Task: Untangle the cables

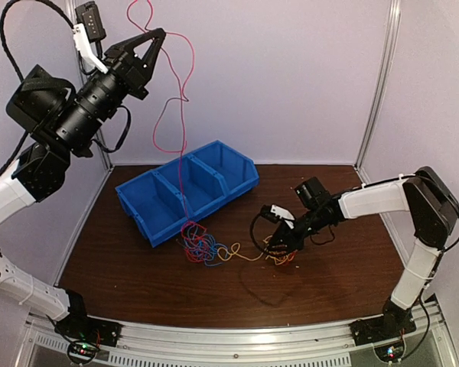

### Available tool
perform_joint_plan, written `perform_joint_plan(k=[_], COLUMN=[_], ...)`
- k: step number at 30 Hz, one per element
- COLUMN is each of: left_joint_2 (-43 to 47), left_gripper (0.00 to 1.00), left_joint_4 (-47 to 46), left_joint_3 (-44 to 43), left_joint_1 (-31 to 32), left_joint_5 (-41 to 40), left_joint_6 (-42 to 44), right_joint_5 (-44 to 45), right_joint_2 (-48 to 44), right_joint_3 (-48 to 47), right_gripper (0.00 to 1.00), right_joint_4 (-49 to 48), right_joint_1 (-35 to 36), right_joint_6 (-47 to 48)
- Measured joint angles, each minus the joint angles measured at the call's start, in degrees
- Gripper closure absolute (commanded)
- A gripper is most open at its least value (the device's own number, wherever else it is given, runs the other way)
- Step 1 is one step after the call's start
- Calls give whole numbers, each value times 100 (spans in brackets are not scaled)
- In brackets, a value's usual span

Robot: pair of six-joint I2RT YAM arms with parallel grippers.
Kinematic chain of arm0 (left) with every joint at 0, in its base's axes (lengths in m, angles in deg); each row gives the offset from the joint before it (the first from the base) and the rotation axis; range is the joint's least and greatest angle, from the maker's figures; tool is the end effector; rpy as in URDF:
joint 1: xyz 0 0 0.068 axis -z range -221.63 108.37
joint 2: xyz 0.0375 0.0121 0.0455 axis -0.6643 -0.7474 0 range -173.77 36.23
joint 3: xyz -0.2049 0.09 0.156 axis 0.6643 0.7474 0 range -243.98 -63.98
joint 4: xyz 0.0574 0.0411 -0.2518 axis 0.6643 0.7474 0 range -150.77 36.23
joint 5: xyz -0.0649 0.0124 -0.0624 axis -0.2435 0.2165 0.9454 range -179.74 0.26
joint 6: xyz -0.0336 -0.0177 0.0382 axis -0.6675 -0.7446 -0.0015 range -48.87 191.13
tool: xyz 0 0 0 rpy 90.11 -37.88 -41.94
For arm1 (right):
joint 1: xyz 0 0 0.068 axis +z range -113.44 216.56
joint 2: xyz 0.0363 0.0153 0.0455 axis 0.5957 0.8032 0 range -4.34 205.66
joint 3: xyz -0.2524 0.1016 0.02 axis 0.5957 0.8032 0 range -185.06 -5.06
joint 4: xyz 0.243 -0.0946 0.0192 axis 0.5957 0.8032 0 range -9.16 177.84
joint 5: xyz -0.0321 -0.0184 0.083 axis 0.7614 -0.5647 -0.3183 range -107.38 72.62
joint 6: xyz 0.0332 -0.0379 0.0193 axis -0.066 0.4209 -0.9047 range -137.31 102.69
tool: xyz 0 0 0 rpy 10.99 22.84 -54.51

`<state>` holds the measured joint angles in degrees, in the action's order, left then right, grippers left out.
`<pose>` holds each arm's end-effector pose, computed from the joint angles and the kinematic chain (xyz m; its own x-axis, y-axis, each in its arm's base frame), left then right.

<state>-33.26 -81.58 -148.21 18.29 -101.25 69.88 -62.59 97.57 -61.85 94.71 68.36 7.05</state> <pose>0.1254 -0.2021 0.5444 0.2746 -0.5168 -0.8109 0.7728 0.6204 -0.1337 0.2765 0.2011 0.1556 -0.3823 -0.5789 -0.7202 -0.9217 0.1837 0.3416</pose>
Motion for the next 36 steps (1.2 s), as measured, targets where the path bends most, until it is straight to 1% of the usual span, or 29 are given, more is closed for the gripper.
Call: perform_joint_plan(k=[4, 7, 8, 10, 14, 17, 21, 27, 31, 36], left_joint_2=[-101, -264, -345, -564, -1104, -1250, -1209, -1097, -1025, -1001], left_gripper=[100, 100, 100, 100, 100, 100, 100, 100, 100, 100], left_joint_4=[153, 186, 190, 225, 306, 306, 223, 114, 109, 131], left_joint_3=[55, 55, 48, -33, -468, -590, -562, -492, -492, -575], left_joint_1=[0, 0, 0, 0, 0, 2, 0, 0, 0, 0], left_joint_5=[76, 243, 319, 509, 988, 1259, 1307, 1058, 861, 695], left_joint_6=[-190, -343, -396, -494, -647, -732, -761, -774, -772, -772], right_joint_5=[-26, -63, -85, -118, -146, -164, -190, -273, -310, -337], right_joint_2=[-468, -1104, -1360, -1696, -2223, -2380, -2186, -1410, -684, -44], right_joint_3=[0, -22, -59, -144, -203, -136, -94, -118, -461, -841], right_gripper=[65, 60, 57, 47, 31, 28, 26, 24, 22, 20], right_joint_4=[299, 413, 463, 520, 542, 448, 337, -280, -684, -1368], right_joint_1=[-4, -7, -7, -24, -39, -39, 76, 557, 986, 1379], right_joint_6=[197, 302, 365, 431, 566, 588, 557, 354, 223, -39])
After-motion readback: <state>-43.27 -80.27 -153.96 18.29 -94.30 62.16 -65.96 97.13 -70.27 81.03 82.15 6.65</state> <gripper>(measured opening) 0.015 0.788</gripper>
